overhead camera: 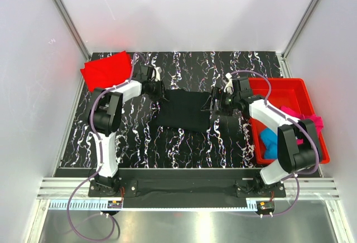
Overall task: Fold and stack the t-shirts
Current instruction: Neatly place the folded tshirt to the corner
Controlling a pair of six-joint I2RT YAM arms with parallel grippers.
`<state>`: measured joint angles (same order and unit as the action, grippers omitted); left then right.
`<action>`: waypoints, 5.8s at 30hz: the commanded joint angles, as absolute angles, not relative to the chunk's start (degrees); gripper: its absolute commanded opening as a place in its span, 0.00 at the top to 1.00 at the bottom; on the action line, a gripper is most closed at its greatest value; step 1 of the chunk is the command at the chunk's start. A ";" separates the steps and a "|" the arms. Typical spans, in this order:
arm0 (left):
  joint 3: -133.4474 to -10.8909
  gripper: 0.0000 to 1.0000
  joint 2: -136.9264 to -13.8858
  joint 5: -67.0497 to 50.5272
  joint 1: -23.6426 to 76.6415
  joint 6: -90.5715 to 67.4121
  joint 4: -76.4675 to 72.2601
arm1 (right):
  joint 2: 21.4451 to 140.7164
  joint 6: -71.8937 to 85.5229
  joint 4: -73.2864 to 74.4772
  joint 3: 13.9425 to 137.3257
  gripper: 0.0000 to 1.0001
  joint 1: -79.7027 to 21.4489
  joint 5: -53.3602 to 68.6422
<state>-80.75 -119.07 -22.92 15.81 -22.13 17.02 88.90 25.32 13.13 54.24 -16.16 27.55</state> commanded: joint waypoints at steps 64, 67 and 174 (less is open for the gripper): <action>-122.34 1.00 -130.25 -1.58 -18.80 -21.10 19.95 | 98.52 26.28 7.38 62.67 0.04 -16.08 27.77; -123.83 0.97 -132.45 -1.06 -20.30 -18.73 20.74 | 98.79 26.45 6.77 62.67 0.04 -16.00 27.77; -56.43 0.01 -52.83 -28.65 21.01 -18.54 15.03 | 54.93 30.50 26.98 59.24 0.00 -16.00 16.35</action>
